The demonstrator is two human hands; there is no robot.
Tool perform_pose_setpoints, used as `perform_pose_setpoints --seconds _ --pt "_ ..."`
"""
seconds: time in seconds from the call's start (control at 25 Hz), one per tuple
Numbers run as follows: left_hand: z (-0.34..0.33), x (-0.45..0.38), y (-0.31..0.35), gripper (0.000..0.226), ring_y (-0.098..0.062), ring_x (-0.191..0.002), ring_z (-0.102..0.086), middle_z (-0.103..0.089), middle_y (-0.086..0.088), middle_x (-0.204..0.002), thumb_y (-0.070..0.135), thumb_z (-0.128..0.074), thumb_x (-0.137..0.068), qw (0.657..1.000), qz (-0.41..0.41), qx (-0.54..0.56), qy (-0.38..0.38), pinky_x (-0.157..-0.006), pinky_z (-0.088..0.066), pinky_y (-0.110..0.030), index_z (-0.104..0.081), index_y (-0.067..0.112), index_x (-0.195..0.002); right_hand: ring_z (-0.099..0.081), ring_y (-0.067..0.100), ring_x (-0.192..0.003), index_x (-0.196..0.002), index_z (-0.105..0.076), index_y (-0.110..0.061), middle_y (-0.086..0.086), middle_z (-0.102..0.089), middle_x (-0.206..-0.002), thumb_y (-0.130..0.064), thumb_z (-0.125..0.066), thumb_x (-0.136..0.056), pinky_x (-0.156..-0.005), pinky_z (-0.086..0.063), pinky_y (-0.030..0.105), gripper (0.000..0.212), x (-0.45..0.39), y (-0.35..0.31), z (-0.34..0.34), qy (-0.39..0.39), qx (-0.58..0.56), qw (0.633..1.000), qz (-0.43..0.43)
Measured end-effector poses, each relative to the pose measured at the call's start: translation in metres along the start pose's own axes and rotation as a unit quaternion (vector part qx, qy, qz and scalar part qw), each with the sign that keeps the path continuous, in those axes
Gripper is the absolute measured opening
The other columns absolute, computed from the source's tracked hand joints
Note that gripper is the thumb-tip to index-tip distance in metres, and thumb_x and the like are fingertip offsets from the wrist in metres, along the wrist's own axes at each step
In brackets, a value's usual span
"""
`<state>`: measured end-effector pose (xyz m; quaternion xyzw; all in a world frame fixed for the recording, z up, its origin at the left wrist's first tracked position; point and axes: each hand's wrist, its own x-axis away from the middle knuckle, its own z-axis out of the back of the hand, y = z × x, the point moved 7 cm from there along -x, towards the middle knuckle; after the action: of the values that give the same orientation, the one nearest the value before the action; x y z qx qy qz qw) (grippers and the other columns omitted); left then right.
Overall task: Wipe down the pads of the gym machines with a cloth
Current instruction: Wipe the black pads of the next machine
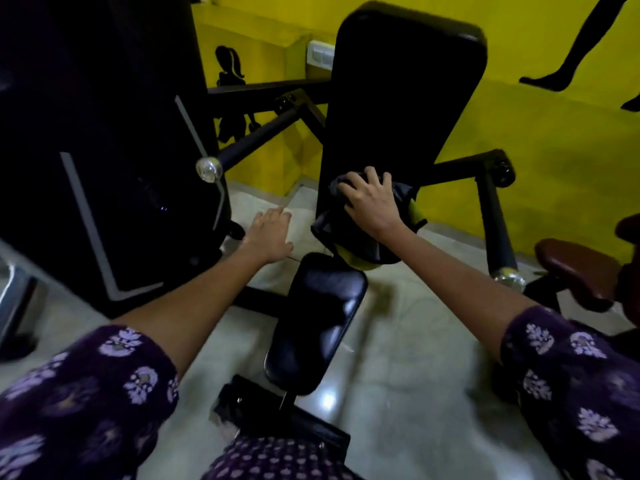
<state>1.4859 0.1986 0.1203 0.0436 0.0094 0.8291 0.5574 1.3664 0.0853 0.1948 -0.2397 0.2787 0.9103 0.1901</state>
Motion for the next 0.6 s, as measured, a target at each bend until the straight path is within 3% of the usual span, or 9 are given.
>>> perform_pose_setpoints --seconds 0.4,0.6 --pt "-0.148 0.114 0.033 0.067 -0.029 -0.138 -0.027 -0.025 -0.015 -0.150 0.033 -0.056 -0.089 0.979 0.062 0.080 -0.180 -0.111 -0.023 -0.038 -0.027 0.006 -0.142 -0.059 0.033 -0.094 -0.096 -0.069 -0.019 0.002 -0.065 -0.105 -0.026 -0.080 -0.065 -0.074 -0.049 0.048 0.033 0.163 -0.079 -0.028 -0.167 -0.158 0.973 0.017" --pt "-0.218 0.139 0.031 0.061 -0.033 -0.131 -0.038 -0.032 -0.015 -0.147 0.027 -0.053 -0.091 0.947 0.149 0.194 -0.207 -0.106 -0.031 -0.039 -0.027 0.006 -0.142 -0.056 0.028 -0.094 -0.097 -0.069 -0.024 -0.002 -0.064 -0.106 -0.031 -0.083 -0.061 -0.074 -0.049 0.046 0.039 0.217 -0.131 -0.057 -0.215 -0.224 0.950 0.011"
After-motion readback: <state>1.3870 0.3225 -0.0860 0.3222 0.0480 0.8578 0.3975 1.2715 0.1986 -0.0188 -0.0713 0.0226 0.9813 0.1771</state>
